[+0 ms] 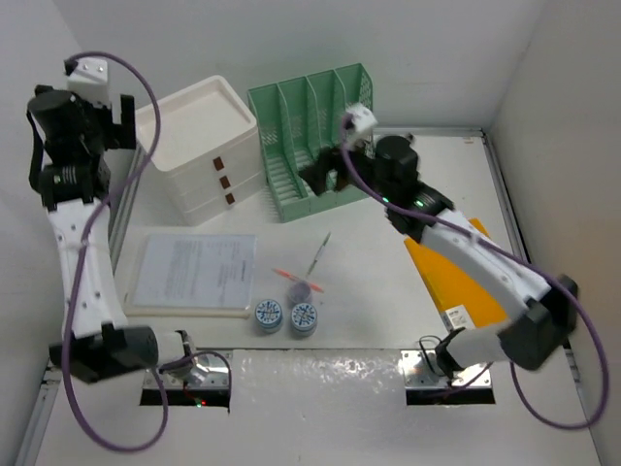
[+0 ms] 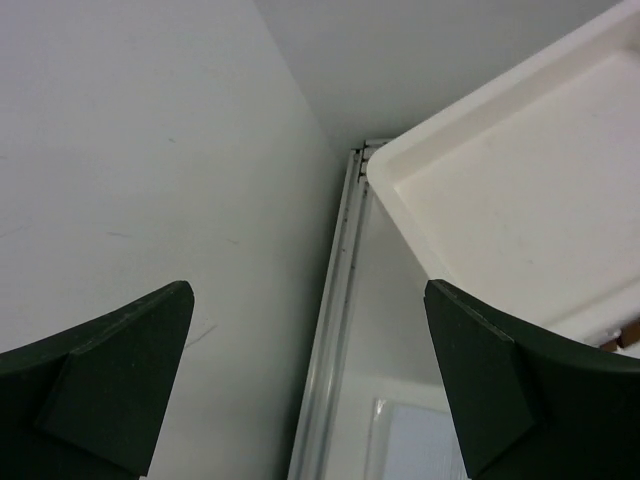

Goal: Organize the desk

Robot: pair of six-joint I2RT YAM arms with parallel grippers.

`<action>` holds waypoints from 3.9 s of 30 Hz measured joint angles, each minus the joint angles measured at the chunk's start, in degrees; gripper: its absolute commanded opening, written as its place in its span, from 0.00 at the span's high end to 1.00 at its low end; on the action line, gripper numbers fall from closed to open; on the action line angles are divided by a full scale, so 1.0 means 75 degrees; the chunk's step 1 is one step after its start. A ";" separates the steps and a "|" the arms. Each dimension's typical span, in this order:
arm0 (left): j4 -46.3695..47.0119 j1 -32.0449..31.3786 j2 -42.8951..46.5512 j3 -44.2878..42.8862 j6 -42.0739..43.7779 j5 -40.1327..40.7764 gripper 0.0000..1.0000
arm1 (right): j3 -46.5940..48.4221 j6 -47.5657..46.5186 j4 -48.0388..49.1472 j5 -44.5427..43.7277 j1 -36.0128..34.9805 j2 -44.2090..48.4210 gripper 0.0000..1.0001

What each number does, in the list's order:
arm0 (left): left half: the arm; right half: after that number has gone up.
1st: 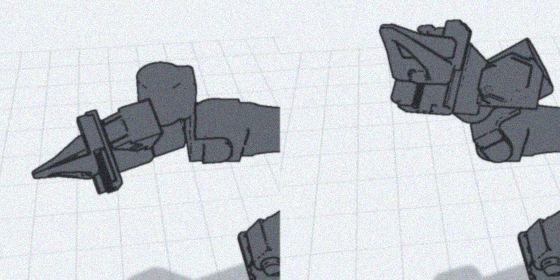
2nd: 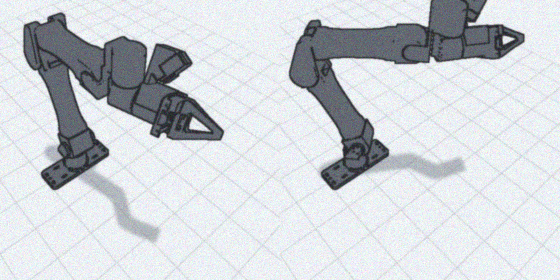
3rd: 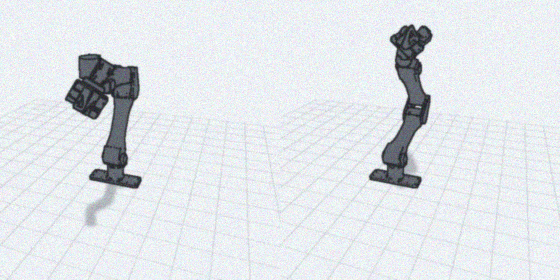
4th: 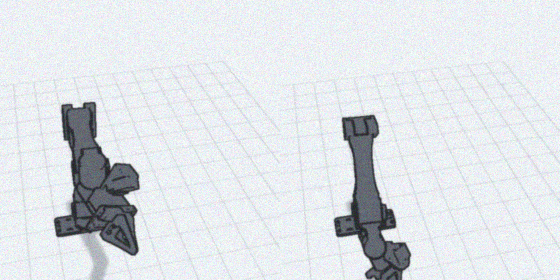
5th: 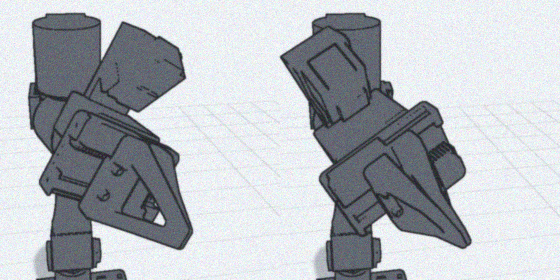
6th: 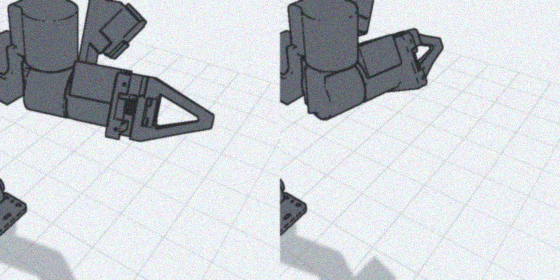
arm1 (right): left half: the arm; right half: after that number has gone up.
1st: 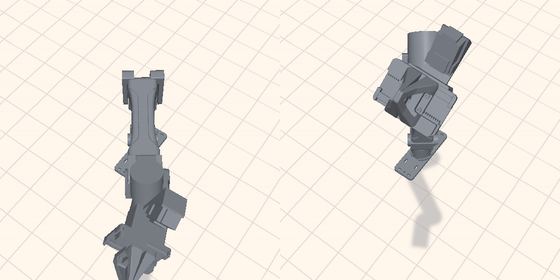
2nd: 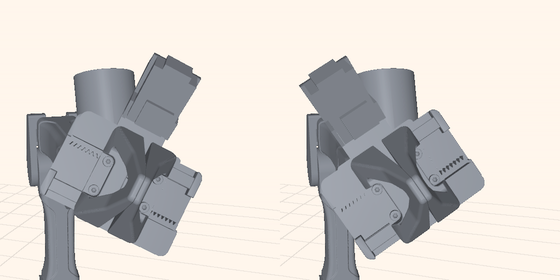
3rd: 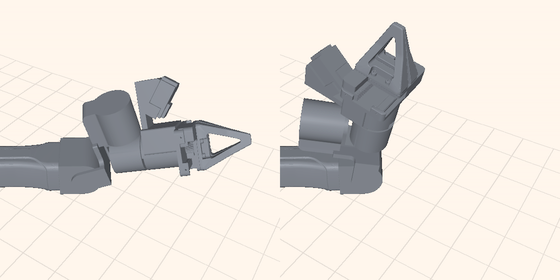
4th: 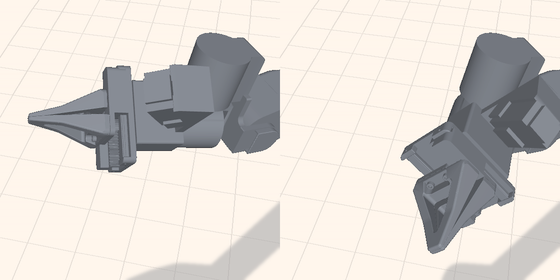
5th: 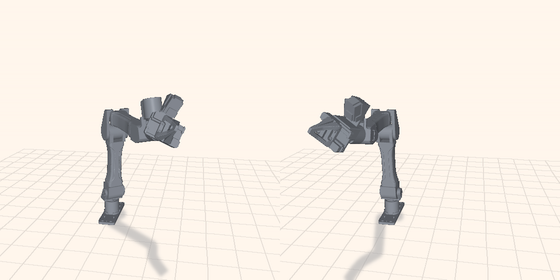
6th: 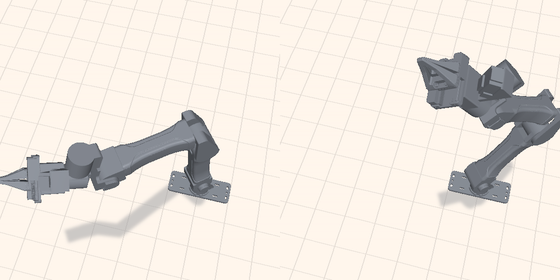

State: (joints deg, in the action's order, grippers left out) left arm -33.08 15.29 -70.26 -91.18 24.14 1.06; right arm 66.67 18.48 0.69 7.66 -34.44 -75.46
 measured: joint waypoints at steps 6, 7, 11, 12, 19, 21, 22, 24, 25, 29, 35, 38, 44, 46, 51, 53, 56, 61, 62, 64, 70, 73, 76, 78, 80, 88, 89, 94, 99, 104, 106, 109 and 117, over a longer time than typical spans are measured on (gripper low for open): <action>0.0108 0.0300 -0.2203 -0.0484 -0.0673 -0.0501 0.01 | 0.3654 -0.0280 0.0554 -0.0405 -0.0889 -0.3856 0.30; 0.0073 0.0309 -0.2573 -0.0621 -0.0784 -0.0568 0.01 | 0.4316 -0.0312 0.0557 -0.0434 -0.1005 -0.4605 0.30; 0.0000 0.0326 -0.3724 -0.1227 -0.1247 -0.0813 0.02 | 0.6767 -0.0370 0.0417 -0.0653 -0.1457 -0.7248 0.36; -0.0009 0.0329 -0.3902 -0.1338 -0.1335 -0.0854 0.02 | 0.7041 -0.0373 0.0420 -0.0685 -0.1524 -0.7650 0.36; 0.0111 0.0376 -0.4523 -0.1591 -0.1897 -0.1204 0.17 | 0.6866 -0.0297 0.0734 -0.1148 -0.1865 -0.8568 0.42; 0.0248 0.0376 -0.4605 -0.1591 -0.2020 -0.1387 0.26 | 0.6886 -0.0297 0.1029 -0.1268 -0.1871 -0.8568 0.43; 0.0294 0.0376 -0.4637 -0.1588 -0.2084 -0.1469 0.29 | 0.6942 -0.0303 0.1157 -0.1311 -0.1874 -0.8568 0.43; 0.0431 0.0376 -0.4666 -0.1536 -0.2122 -0.1632 0.40 | 0.7055 -0.0329 0.1358 -0.1413 -0.1891 -0.8571 0.43; 0.0560 0.0376 -0.4660 -0.1451 -0.2145 -0.1620 0.45 | 0.7114 -0.0367 0.1454 -0.1489 -0.1894 -0.8574 0.44; 0.0906 0.0519 -0.4645 -0.1265 -0.2276 -0.1751 0.69 | 0.7207 -0.0484 0.1693 -0.1801 -0.1944 -0.8580 0.47; 0.1483 0.0545 -0.4561 -0.0912 -0.2451 -0.1606 0.97 | 0.7210 -0.0533 0.1807 -0.2034 -0.2066 -0.8746 0.52; 0.1740 0.0548 -0.4444 -0.0659 -0.2500 -0.1614 1.00 | 0.7210 -0.0539 0.1845 -0.2119 -0.2095 -0.8807 0.53; 0.2614 0.0562 -0.3975 0.0224 -0.2661 -0.1690 1.00 | 0.7152 -0.0761 0.1950 -0.2530 -0.2282 -0.8807 0.56; 0.2879 0.0568 -0.3637 0.0688 -0.2699 -0.1684 1.00 | 0.7018 -0.0927 0.2090 -0.2856 -0.2439 -0.8807 0.57; 0.2964 0.0618 -0.3066 0.1323 -0.2716 -0.1658 1.00 | 0.6811 -0.1099 0.2218 -0.3637 -0.2882 -0.8807 0.65; 0.2952 0.0629 -0.2999 0.1393 -0.2713 -0.1658 1.00 | 0.6811 -0.1093 0.2244 -0.3914 -0.2993 -0.8807 0.68; 0.2949 0.0627 -0.3016 0.1376 -0.2716 -0.1676 1.00 | 0.6811 -0.1061 0.2259 -0.4179 -0.3025 -0.8807 0.68; 0.2836 0.0627 -0.3255 0.1125 -0.2774 -0.1714 1.00 | 0.6805 -0.1067 0.2363 -0.4549 -0.3005 -0.8807 0.71; 0.2801 0.0629 -0.3281 0.1075 -0.2780 -0.1728 1.00 | 0.6796 -0.1070 0.2384 -0.4628 -0.3005 -0.8807 0.71; 0.2769 0.0632 -0.3284 0.1058 -0.2777 -0.1731 1.00 | 0.6781 -0.1078 0.2448 -0.4750 -0.3005 -0.8807 0.72; 0.2780 0.0632 -0.3284 0.1058 -0.2777 -0.1722 1.00 | 0.6843 -0.1096 0.2439 -0.4835 -0.3016 -0.8807 0.73; 0.2786 0.0632 -0.3287 0.1058 -0.2777 -0.1722 1.00 | 0.6883 -0.1102 0.2430 -0.4861 -0.3022 -0.8807 0.72; 0.2795 0.0632 -0.3290 0.1058 -0.2777 -0.1719 1.00 | 0.6907 -0.1142 0.2419 -0.4876 -0.3022 -0.8810 0.76; 0.2801 0.0632 -0.3290 0.1058 -0.2777 -0.1719 1.00 | 0.6959 -0.1198 0.2410 -0.4884 -0.3028 -0.8810 0.83; 0.2806 0.0632 -0.3290 0.1058 -0.2780 -0.1719 1.00 | 0.7009 -0.1256 0.2404 -0.4893 -0.3037 -0.8810 0.94; 0.2847 0.0632 -0.3290 0.1072 -0.2838 -0.1652 1.00 | 0.6796 -0.1259 0.2646 -0.4937 -0.3040 -0.8757 1.00; 0.2844 0.0632 -0.3290 0.1072 -0.2859 -0.1641 1.00 | 0.6607 -0.1247 0.2783 -0.4876 -0.3031 -0.8687 1.00; 0.2879 0.0609 -0.3305 0.1072 -0.2967 -0.1623 1.00 | 0.4473 -0.1049 0.3704 -0.4301 -0.2903 -0.7487 1.00; 0.2926 0.0583 -0.3343 0.1070 -0.3080 -0.1612 1.00 | 0.2334 -0.0912 0.4409 -0.3765 -0.2967 -0.5922 1.00; 0.2917 0.0583 -0.3392 0.1011 -0.3092 -0.1612 1.00 | 0.0895 -0.0898 0.4730 -0.3567 -0.3258 -0.5045 1.00; 0.2926 0.0583 -0.3404 0.1005 -0.3101 -0.1617 0.99 | 0.0367 -0.0903 0.4855 -0.3552 -0.3395 -0.4756 1.00; 0.2929 0.0574 -0.3418 0.0997 -0.3118 -0.1679 0.92 | -0.0070 -0.0918 0.4902 -0.3538 -0.3523 -0.4366 0.95; 0.2736 0.0565 -0.3520 0.0825 -0.2981 -0.1880 0.51 | 0.0012 -0.1306 0.2384 -0.3177 -0.3704 -0.2970 0.01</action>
State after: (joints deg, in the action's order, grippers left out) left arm -12.56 19.53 -96.66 -84.99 1.78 -13.04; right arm 66.76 8.69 18.57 -16.16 -62.22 -97.73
